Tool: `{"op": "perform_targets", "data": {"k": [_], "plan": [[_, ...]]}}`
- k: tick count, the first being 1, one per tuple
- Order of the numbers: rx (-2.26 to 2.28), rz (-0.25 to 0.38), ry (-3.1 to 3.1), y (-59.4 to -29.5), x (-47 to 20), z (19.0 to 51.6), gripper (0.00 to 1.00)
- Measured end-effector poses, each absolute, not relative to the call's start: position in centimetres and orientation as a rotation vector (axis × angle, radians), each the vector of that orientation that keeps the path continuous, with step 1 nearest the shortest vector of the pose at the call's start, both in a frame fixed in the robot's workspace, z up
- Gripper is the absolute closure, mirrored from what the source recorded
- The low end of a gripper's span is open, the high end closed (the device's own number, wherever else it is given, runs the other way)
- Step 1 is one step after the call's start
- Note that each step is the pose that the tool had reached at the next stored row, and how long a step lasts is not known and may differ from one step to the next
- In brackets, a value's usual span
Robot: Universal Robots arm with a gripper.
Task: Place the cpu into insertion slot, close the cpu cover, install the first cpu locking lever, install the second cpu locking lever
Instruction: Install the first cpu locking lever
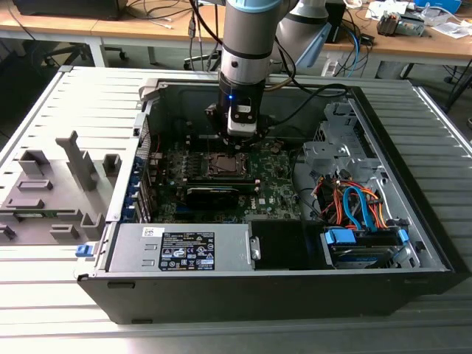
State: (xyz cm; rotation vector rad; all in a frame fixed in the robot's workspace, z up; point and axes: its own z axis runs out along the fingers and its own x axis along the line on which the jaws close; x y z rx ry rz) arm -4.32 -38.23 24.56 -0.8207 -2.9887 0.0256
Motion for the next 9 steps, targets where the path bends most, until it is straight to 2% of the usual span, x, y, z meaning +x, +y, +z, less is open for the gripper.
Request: {"op": "perform_targets", "data": {"k": [9], "plan": [[-0.792, 0.026, -2.997, -38.23, -4.32, 24.56, 0.89]]}}
